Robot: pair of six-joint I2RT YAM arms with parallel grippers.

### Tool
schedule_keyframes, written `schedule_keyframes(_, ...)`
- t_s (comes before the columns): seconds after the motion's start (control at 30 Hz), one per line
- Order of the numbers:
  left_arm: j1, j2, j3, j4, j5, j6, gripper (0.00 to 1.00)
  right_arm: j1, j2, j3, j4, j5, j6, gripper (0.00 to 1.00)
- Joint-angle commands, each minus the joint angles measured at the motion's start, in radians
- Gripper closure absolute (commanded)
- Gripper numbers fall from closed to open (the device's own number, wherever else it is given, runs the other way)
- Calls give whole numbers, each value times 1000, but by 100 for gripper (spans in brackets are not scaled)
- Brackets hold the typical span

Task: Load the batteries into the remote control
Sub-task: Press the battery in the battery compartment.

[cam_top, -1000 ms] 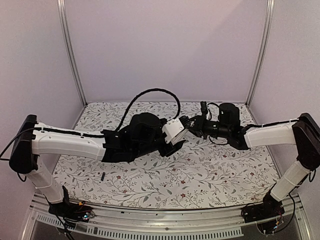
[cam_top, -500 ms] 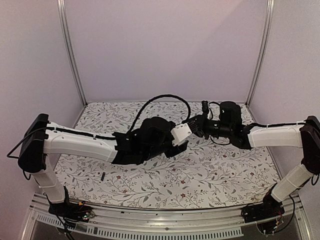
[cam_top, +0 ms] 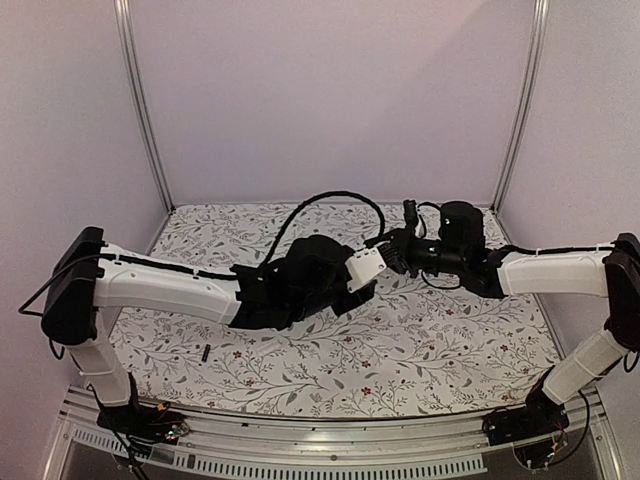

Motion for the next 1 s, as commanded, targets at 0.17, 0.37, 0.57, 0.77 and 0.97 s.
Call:
schedule_keyframes(0.17, 12, 30, 31, -22, -12, -20, 46, 14, -31, 35, 7, -2, -1, 100)
schedule_keyframes(0.37, 20, 43, 38, -33, 3, -40, 49, 15, -35, 33, 12, -3, 0, 100)
schedule_keyframes(0.57, 20, 53, 47, -49, 8, -47, 51, 14, -47, 30, 21, -2, -1, 100)
schedule_keyframes(0.77, 20, 58, 50, -57, 34, -55, 57, 15, -57, 26, 32, -2, -2, 100)
schedule_keyframes(0.97, 22, 69, 59, -90, 65, -79, 56, 14, -67, 15, 81, -14, 4, 100)
